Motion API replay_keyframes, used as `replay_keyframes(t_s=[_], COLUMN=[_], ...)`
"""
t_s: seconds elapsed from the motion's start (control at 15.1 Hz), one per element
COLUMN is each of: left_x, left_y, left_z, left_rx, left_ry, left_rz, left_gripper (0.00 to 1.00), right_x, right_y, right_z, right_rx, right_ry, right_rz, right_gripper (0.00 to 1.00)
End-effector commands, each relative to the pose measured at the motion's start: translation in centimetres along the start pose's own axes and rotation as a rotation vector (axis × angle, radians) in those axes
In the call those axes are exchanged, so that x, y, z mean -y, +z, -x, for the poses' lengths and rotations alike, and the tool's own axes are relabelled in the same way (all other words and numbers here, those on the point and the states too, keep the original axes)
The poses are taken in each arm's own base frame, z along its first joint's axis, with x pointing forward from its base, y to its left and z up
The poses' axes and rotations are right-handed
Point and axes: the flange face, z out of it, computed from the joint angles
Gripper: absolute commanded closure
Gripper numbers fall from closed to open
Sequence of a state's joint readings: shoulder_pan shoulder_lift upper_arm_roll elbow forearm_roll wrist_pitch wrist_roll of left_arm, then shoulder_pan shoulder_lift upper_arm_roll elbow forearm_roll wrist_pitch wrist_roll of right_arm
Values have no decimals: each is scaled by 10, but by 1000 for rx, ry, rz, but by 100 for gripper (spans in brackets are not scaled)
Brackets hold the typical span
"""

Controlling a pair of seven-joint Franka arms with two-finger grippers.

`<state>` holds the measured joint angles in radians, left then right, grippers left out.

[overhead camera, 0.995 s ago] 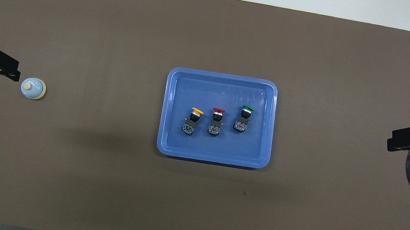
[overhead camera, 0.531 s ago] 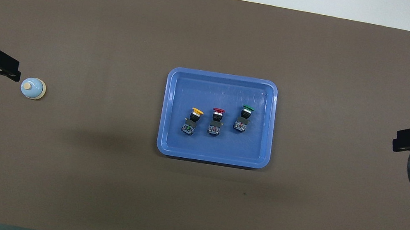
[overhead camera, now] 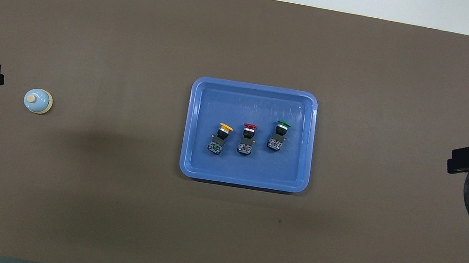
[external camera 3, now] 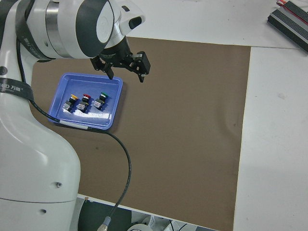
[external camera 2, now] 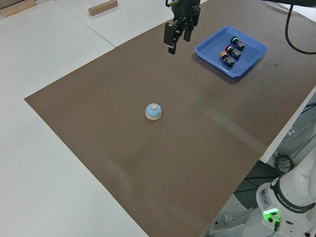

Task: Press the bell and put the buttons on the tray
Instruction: 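Lower the left gripper onto the white bell and press it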

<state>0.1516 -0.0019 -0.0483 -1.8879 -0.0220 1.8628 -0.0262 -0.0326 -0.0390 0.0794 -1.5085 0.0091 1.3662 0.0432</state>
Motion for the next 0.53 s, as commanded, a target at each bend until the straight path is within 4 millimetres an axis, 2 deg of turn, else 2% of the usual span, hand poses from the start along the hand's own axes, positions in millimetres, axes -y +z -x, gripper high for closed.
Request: replay_keyframes(t_s=[0.0, 0.13, 0.46], left_x=[6, 7, 17], left_y=[66, 91, 132], left_z=[-13, -20, -13], left_rx=[-2, -16, -19], left_ry=[28, 29, 53], left_rz=[5, 6, 5], left_gripper=[100, 100, 100], right_x=[1, 2, 7], right_y=[-4, -6, -3], right_z=[5, 6, 12], right_rx=[-11, -14, -2], right_ry=[-4, -7, -21], right_rz=[-12, -13, -6], right_gripper=[0, 0, 0])
